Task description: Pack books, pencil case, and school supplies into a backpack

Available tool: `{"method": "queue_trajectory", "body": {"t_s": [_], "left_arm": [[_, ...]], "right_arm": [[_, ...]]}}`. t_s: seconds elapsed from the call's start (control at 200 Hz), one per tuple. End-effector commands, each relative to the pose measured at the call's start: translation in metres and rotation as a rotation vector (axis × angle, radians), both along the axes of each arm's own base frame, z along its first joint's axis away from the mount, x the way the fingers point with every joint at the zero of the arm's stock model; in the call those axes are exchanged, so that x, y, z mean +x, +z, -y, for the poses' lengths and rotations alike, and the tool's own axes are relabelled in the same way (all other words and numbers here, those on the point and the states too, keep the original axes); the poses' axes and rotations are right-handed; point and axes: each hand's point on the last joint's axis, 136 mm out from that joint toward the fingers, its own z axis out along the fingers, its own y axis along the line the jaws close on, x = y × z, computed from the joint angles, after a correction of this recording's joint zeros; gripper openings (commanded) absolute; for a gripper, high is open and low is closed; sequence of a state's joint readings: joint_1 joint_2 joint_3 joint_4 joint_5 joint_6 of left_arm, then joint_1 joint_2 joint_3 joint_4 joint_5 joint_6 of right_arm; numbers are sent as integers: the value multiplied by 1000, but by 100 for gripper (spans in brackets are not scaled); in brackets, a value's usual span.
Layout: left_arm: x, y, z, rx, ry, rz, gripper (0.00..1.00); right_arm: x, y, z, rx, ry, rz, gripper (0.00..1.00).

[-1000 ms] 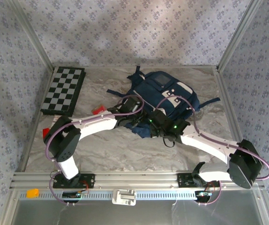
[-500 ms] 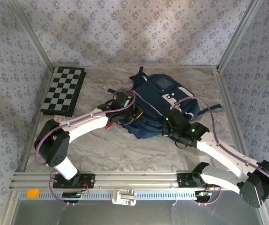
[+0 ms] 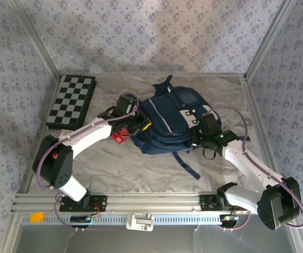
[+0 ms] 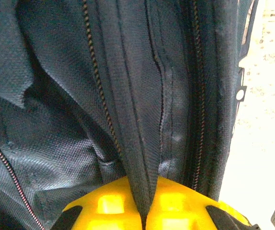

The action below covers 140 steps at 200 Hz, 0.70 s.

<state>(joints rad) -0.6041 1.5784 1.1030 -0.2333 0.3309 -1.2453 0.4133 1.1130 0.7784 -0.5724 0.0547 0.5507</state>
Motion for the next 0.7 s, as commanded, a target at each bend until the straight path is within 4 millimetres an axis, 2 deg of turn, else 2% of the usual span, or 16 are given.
{"method": "queue_trajectory", "body": {"t_s": [0.0, 0.06, 0.15, 0.23, 0.32, 0.415, 0.47, 0.585, 0.695], "left_arm": [[39, 17, -30, 61, 95, 103, 0], [38, 18, -24, 57, 60, 112, 0], [33, 24, -20, 64, -3, 139, 16], [21, 25, -31, 123, 1, 158, 27], [5, 26, -35, 169, 0, 179, 36], [-6, 33, -38, 226, 30, 206, 41], [-13, 39, -37, 278, 44, 246, 46], [-27, 47, -35, 415, 64, 311, 56], [-37, 47, -19, 455, 31, 351, 68]], "right_arm": [[-7, -3, 38, -163, -67, -28, 0], [-9, 2, 19, -111, -10, -24, 0], [-17, 12, 3, -47, 22, -24, 30], [-21, 24, -6, 31, 10, -8, 44], [-15, 35, -23, 172, -2, 1, 56], [0, 48, -49, 293, 21, -1, 59], [10, 51, -56, 310, 23, -2, 59], [32, 43, -49, 266, -22, -12, 59], [50, 35, -48, 296, -38, -17, 60]]}}
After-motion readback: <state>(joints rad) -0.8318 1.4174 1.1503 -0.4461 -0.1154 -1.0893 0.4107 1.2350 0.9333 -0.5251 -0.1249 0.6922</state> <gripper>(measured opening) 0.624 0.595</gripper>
